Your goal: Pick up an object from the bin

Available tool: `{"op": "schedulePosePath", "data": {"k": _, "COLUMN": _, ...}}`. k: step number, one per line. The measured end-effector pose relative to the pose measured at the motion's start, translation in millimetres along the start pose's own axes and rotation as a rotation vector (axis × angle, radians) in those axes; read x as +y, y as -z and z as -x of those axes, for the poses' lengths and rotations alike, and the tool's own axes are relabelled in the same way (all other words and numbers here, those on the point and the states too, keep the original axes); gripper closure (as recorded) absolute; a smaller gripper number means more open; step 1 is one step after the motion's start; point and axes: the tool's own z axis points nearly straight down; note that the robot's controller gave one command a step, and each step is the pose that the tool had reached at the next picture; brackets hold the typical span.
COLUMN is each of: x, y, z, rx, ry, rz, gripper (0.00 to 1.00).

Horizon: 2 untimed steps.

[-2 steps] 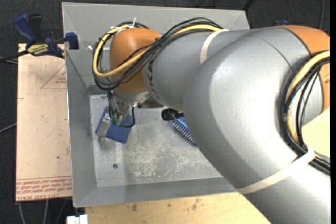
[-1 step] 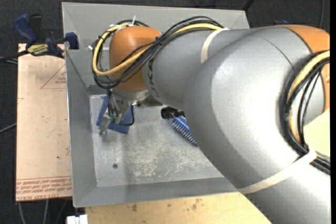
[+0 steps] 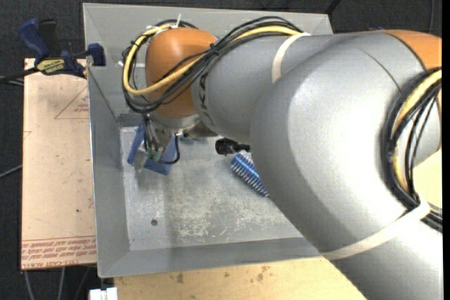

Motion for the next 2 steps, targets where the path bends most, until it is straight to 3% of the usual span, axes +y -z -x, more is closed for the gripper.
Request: {"op": "schedulePosePath", "data": {"k": 2, "x": 4, "y": 101, "z": 2.5, "rx": -0.001, "ry": 0.006, "rz": -0.003, "gripper": 1.0}}
